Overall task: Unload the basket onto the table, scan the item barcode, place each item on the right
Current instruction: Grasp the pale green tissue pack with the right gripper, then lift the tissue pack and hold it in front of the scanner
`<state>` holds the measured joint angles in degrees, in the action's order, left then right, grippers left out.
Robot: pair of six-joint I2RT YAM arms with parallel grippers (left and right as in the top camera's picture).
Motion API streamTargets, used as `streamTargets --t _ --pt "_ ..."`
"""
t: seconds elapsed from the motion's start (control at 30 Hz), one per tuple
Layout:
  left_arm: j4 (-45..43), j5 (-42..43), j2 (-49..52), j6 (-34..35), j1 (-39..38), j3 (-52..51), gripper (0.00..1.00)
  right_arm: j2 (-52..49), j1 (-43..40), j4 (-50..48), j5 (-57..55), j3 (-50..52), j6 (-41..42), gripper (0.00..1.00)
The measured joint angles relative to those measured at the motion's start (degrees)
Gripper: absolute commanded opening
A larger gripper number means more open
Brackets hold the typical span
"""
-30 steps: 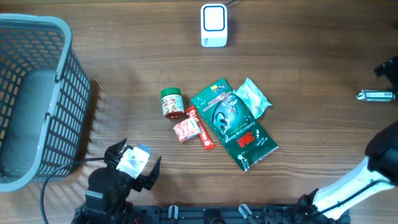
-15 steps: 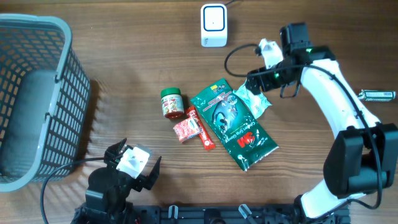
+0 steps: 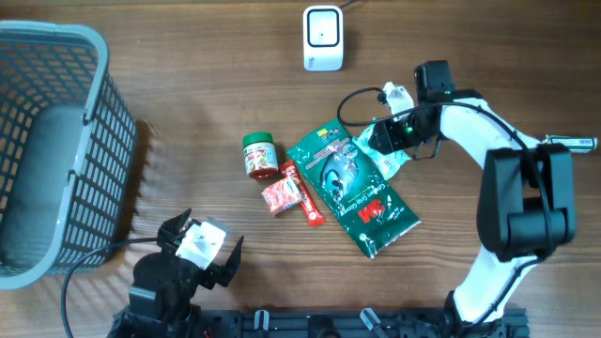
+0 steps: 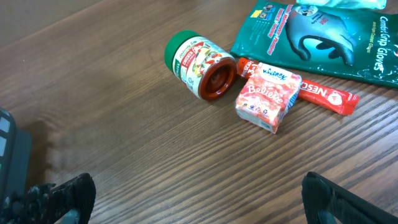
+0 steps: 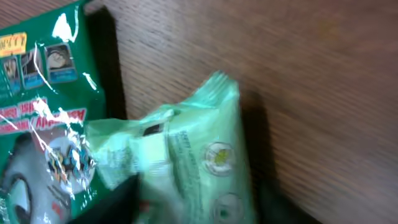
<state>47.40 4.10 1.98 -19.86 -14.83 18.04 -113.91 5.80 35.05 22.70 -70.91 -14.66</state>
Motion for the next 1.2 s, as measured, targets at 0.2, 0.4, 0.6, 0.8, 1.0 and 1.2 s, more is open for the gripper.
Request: streamTargets --t 0.2,0.4,0.6,0.8,1.0,1.2 --pt "0.02 0.0 0.0 0.0 0.0 0.0 1.0 -0.66 -0.02 10.34 -1.84 -6.27 9.22 0.04" --pt "-0.02 0.0 0.0 0.0 0.0 0.0 1.0 -1.33 -3.65 45.64 3.82 -32.79 46.25 0.04" --pt "0.0 0.0 0.0 0.0 0.0 0.0 1.0 4.11 -6.49 44.98 9.97 -34.34 43.69 0.04" --pt "0.0 0.0 0.0 0.0 0.0 0.0 1.0 29.31 -6.45 48.35 8.83 -34.75 46.84 0.04" --pt "0.0 0.0 0.0 0.0 0.0 0.0 1.0 44.33 -6.36 51.3 -10.71 -34.99 51.76 0.04" --pt "0.02 0.0 0.0 0.0 0.0 0.0 1.0 44.57 -6.34 41.9 -16.52 -34.93 46.29 0.04"
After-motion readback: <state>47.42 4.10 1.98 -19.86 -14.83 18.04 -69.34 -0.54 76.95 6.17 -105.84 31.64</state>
